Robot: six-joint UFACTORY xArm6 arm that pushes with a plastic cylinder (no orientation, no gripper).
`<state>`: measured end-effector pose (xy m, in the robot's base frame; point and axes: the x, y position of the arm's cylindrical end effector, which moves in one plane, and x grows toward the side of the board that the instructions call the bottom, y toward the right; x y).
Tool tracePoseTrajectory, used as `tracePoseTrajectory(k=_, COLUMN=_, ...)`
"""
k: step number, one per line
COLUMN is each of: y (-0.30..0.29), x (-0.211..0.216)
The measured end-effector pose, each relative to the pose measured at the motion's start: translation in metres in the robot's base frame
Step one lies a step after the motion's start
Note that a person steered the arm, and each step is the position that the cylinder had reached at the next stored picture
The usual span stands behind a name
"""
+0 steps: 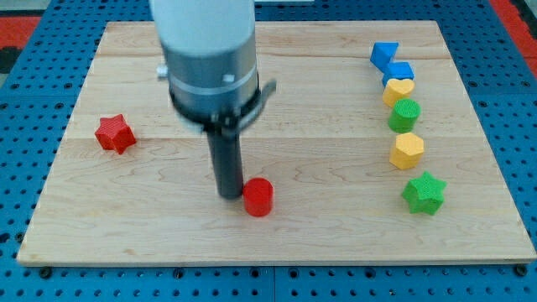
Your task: Move the red circle upwards
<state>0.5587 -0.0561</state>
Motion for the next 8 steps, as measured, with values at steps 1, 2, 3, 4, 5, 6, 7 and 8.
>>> tracePoseTrajectory(k=1, y=0.002, x=0.046)
tracePoseTrajectory(k=2, y=0.068, x=0.027)
tracePoseTrajectory(k=3, y=0.031, x=-0.040)
tracePoseTrajectory(k=4, y=-0.001, x=-0.020)
tracePoseTrajectory(k=5, y=-0.049, x=-0.028)
tracePoseTrajectory(k=6, y=-0.049, x=-0.101)
tracePoseTrajectory(k=7, y=-0.039, x=-0.141)
tracePoseTrajectory(k=8, y=-0.009, x=-0.202)
